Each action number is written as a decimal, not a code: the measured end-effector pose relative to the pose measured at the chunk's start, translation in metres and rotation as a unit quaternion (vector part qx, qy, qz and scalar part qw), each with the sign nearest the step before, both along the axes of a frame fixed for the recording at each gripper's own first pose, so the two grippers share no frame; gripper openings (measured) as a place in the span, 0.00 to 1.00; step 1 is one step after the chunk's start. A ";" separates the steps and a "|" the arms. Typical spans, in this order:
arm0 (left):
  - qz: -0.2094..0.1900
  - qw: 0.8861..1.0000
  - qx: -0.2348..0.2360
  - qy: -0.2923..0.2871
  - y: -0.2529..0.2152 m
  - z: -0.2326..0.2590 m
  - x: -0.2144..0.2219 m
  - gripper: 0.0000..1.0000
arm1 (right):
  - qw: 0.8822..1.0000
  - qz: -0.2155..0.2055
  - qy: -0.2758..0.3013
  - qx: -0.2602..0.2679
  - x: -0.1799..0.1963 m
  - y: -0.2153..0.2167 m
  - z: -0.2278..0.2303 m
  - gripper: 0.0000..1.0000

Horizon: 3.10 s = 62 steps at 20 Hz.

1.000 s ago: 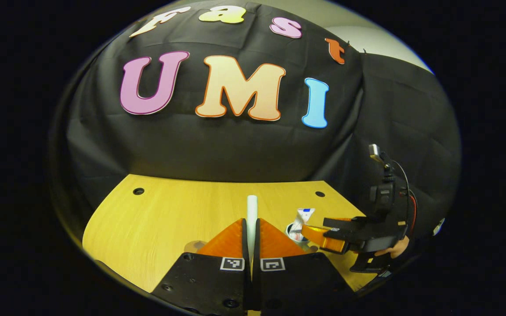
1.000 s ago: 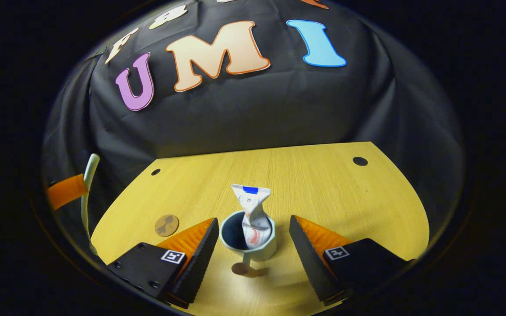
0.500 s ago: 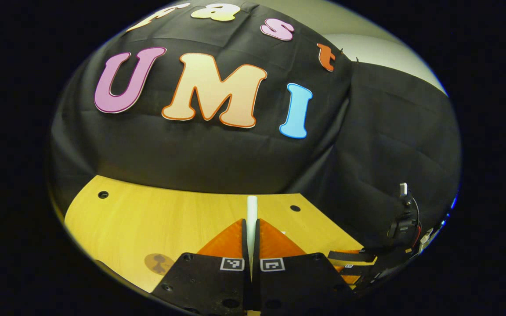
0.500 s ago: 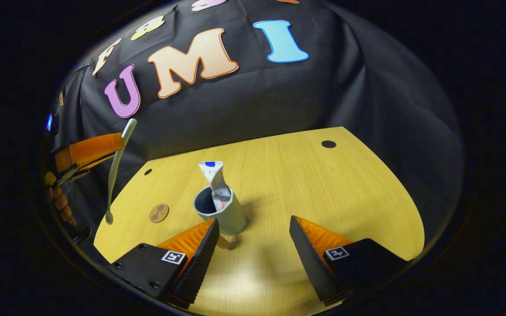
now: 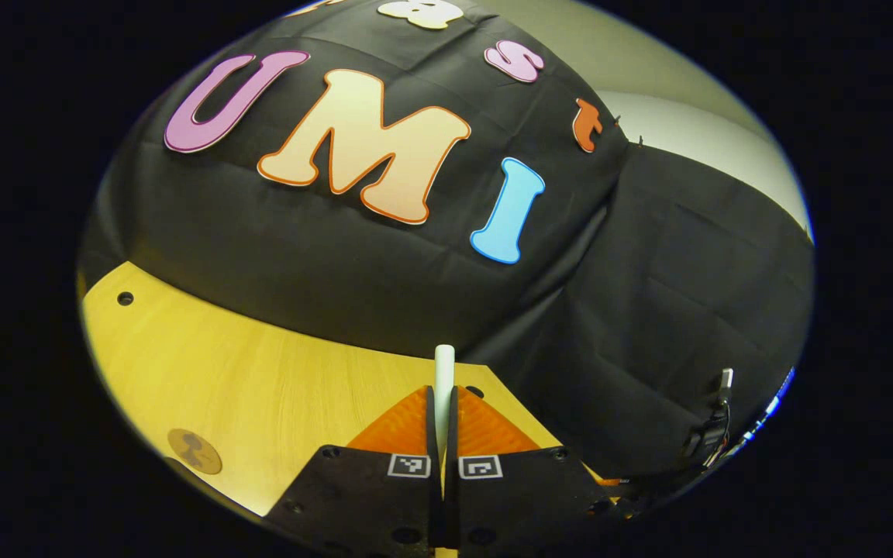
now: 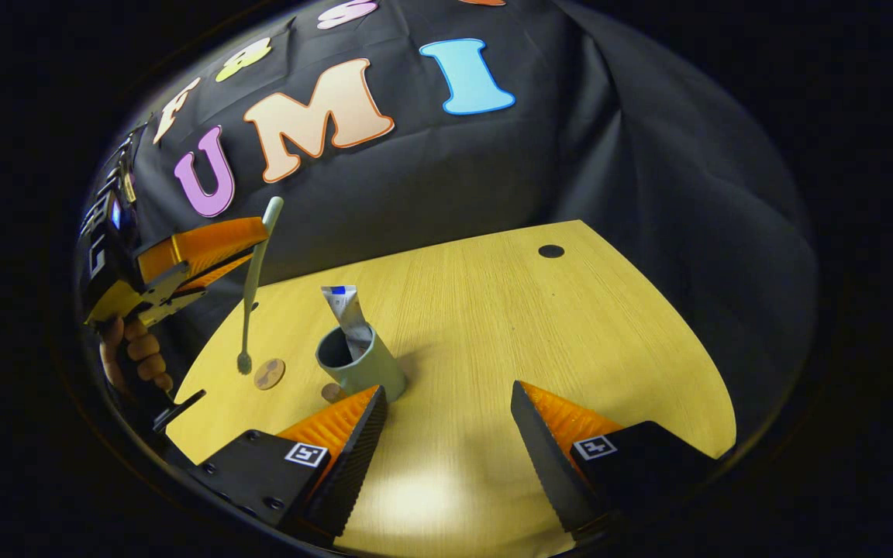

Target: Put the toothbrush and toothpaste on the desktop into the cup, then pick up the cup and place it on the coaster on the desktop.

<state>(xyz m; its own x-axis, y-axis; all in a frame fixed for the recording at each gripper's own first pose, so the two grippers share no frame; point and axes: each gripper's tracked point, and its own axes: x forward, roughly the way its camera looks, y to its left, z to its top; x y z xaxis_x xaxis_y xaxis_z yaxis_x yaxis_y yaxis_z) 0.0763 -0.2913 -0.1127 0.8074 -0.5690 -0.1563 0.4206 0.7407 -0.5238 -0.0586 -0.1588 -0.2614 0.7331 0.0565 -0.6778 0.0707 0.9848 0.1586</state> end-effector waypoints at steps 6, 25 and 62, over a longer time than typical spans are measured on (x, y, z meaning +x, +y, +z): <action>0.039 0.999 -0.002 -0.004 -0.010 -0.024 0.027 0.00 | 1.000 0.009 0.010 -0.013 -0.010 -0.016 -0.004 0.99; 0.115 0.992 0.047 -0.007 0.000 -0.073 0.002 0.00 | 0.999 0.042 0.023 -0.016 -0.015 -0.016 -0.016 0.99; 0.143 0.988 -0.034 -0.047 0.011 -0.033 0.027 0.00 | 0.997 0.071 0.022 -0.017 -0.023 -0.005 -0.019 0.99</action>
<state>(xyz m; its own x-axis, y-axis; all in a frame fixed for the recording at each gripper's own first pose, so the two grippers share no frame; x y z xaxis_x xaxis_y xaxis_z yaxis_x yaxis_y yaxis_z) 0.1036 -0.2808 -0.1457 0.9457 -0.3222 -0.0430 0.2480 0.8008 -0.5452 -0.0816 -0.1637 -0.2803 0.6890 0.1333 -0.7124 -0.0634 0.9903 0.1240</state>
